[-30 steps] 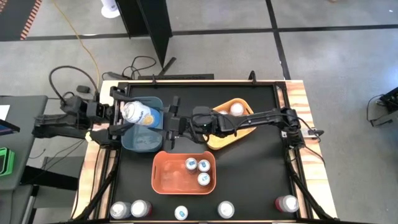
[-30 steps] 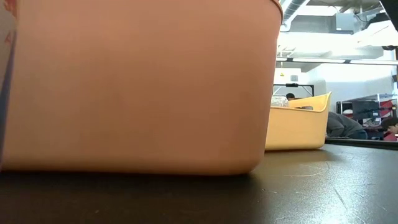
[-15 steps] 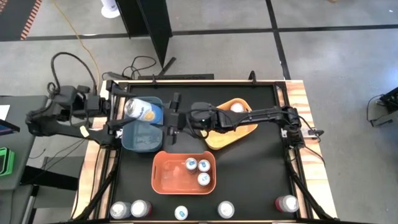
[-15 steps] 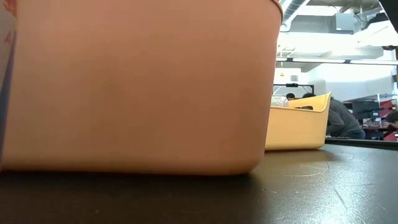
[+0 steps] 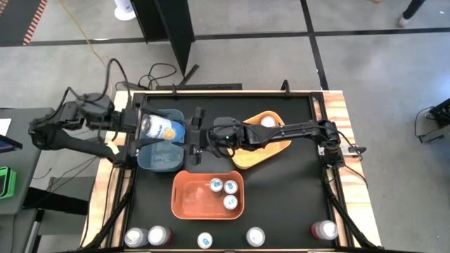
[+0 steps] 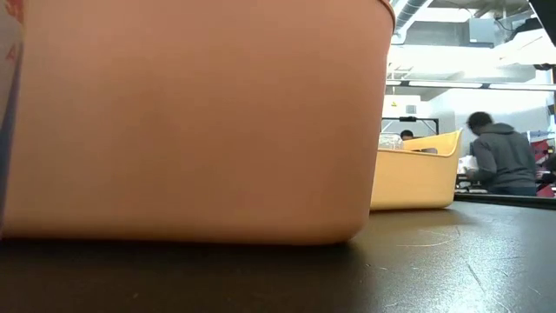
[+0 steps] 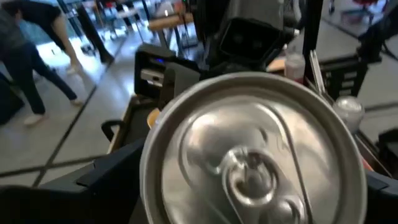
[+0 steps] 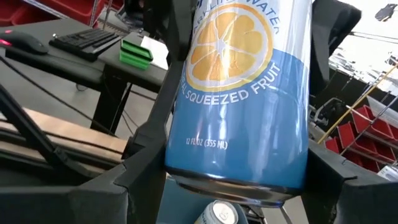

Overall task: Sort soda cans
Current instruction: Put the blue soda can into the blue bin

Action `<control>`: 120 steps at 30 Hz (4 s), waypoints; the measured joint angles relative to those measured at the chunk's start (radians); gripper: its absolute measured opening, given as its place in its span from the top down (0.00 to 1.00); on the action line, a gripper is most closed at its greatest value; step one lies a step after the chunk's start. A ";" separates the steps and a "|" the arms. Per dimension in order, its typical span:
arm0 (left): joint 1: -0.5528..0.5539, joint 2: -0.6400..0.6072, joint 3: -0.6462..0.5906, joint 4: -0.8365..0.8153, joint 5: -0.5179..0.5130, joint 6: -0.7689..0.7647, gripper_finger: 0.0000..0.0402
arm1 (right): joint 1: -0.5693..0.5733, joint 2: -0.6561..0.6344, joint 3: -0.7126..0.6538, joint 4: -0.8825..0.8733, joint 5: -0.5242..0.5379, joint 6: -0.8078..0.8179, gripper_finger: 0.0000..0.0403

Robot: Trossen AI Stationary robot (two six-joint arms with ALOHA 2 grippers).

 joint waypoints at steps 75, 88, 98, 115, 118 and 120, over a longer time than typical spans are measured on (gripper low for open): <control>-0.002 0.136 0.145 -0.264 -0.004 0.029 0.27 | 0.000 0.002 0.000 -0.078 0.003 0.001 0.21; -0.002 0.156 0.139 -0.292 -0.039 0.023 0.27 | 0.009 -0.006 0.006 -0.097 -0.009 0.012 0.02; -0.002 0.211 0.142 -0.319 -0.142 -0.032 0.27 | 0.043 -0.078 0.001 -0.247 0.078 -0.057 0.01; 0.244 0.496 0.144 -0.529 -0.206 -0.246 0.27 | 0.097 -0.485 0.002 -0.727 0.085 0.023 0.01; 0.324 0.545 0.144 -0.541 -0.195 -0.228 0.27 | 0.119 -0.539 0.002 -0.773 0.086 0.054 0.01; 0.370 0.573 0.144 -0.539 -0.160 -0.206 0.27 | 0.138 -0.567 0.002 -0.802 0.085 0.068 0.01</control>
